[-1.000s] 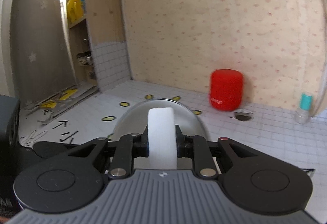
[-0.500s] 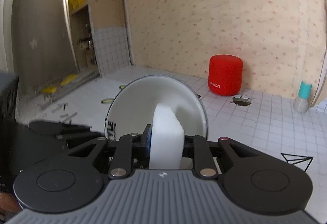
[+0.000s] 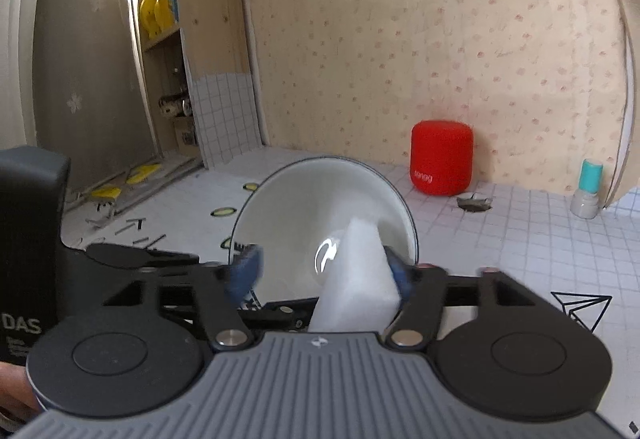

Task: Clean bowl
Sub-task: 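Hold the bowl with the left gripper while the right gripper sweeps the sponge along the inner wall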

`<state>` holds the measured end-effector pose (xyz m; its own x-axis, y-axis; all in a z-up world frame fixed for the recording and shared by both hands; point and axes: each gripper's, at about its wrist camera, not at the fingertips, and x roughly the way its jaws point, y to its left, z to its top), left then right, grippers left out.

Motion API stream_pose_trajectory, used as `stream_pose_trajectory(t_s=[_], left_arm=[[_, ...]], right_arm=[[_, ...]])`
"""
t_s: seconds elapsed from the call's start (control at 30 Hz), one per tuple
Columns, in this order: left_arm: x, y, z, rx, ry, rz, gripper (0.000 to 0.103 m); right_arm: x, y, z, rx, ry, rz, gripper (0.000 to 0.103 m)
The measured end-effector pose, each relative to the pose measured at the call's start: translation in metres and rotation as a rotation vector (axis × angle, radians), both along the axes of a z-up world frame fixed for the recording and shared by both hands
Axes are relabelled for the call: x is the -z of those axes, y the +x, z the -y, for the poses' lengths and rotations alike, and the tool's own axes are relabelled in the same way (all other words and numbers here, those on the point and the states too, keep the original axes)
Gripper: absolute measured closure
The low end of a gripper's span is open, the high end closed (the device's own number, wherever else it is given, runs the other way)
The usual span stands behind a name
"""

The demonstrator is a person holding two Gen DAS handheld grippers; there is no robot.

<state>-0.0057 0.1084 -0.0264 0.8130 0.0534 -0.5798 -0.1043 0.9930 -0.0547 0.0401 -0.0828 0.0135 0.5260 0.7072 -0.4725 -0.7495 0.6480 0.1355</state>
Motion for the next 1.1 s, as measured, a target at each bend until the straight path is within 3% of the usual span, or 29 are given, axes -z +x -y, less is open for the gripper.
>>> stream_pose_trajectory(t_s=[0.2,0.37,0.43,0.5,0.63,0.7,1.1], left_arm=[[0.0,0.001,0.0,0.0,-0.002,0.001,0.062],[0.0,0.001,0.0,-0.012,-0.006,-0.001,0.062],[0.0,0.0,-0.001,-0.005,-0.012,0.0,0.062],[0.0,0.0,0.0,-0.004,-0.01,0.0,0.062],[0.0,0.0,0.001,-0.005,-0.009,0.0,0.062],[0.0,0.0,0.001,-0.004,-0.007,0.0,0.062],[-0.003,0.002,-0.004,-0.027,-0.017,0.0,0.062]], right_arm=[[-0.002,-0.004,0.012,0.003,0.043,0.013,0.027],[-0.003,-0.011,0.019,0.001,0.063,0.077,0.03],[-0.004,-0.01,0.021,0.009,0.058,0.07,0.038],[-0.003,-0.009,0.022,0.023,0.049,0.065,0.058],[-0.002,-0.008,0.027,0.043,0.043,0.02,0.068],[-0.001,-0.008,0.029,0.042,0.052,0.003,0.081],[0.01,-0.006,0.019,0.049,0.046,0.001,0.082]])
